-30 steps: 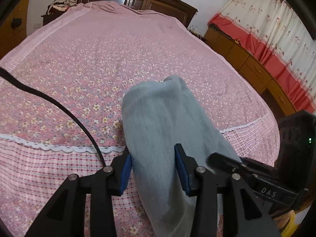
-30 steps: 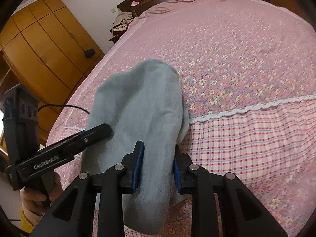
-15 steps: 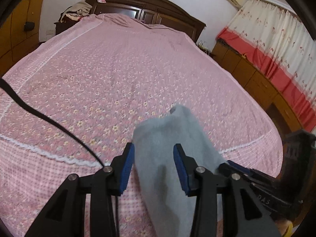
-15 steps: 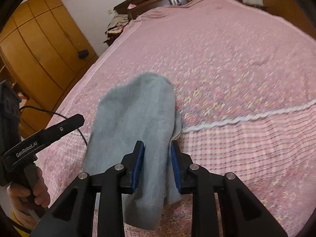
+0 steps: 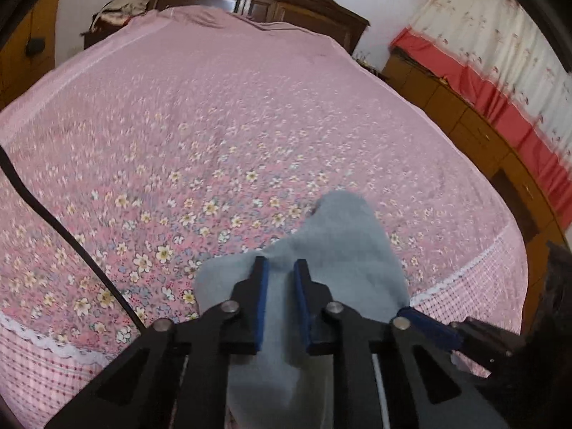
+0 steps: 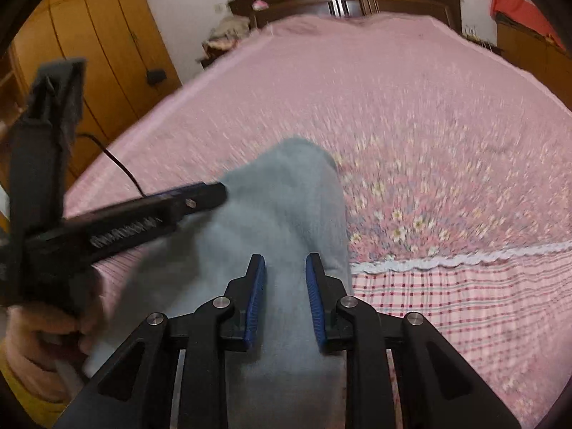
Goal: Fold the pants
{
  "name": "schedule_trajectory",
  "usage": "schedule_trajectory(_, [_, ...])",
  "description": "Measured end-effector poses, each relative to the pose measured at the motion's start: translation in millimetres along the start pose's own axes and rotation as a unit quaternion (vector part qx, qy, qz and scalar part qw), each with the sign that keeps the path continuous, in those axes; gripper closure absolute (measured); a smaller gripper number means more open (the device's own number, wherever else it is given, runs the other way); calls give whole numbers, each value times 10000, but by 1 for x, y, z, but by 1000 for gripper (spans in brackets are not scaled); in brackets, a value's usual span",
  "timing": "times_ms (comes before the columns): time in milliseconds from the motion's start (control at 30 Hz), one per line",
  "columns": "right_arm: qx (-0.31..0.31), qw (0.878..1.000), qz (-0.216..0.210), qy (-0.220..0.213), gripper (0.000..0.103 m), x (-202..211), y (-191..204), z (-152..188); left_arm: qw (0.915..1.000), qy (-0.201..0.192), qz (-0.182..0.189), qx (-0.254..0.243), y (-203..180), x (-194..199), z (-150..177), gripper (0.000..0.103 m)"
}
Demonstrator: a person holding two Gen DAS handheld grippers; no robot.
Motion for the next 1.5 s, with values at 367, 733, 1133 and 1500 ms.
schedule_trajectory(367, [-195, 9988, -456, -34, 81, 40, -4, -4, 9986, -186, -402, -292, -2, 67, 7, 85])
schedule_trajectory(733, [9, 9986, -526, -26, 81, 89, 5, 25, 9999, 26, 5, -126, -11, 119, 60, 82])
schedule_trajectory(1133, [171, 9988, -83, 445, 78, 53, -4, 61, 9976, 431, -374, -392, -25, 77, 108, 82])
schedule_trajectory(1500, [-290, 9986, -317, 309, 66, 62, -15, 62, 9960, 134, -883, -64, 7, 118, 103, 81])
Point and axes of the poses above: each gripper's, at about its wrist camera, not at the fingertips, and x roughly against the way its jaws point, y to its left, z to its underside, the point moved 6 cm from there along -x, roughly the way its jaws point, and after that the axes turned 5 degrees about -z, right-handed, at the moved point
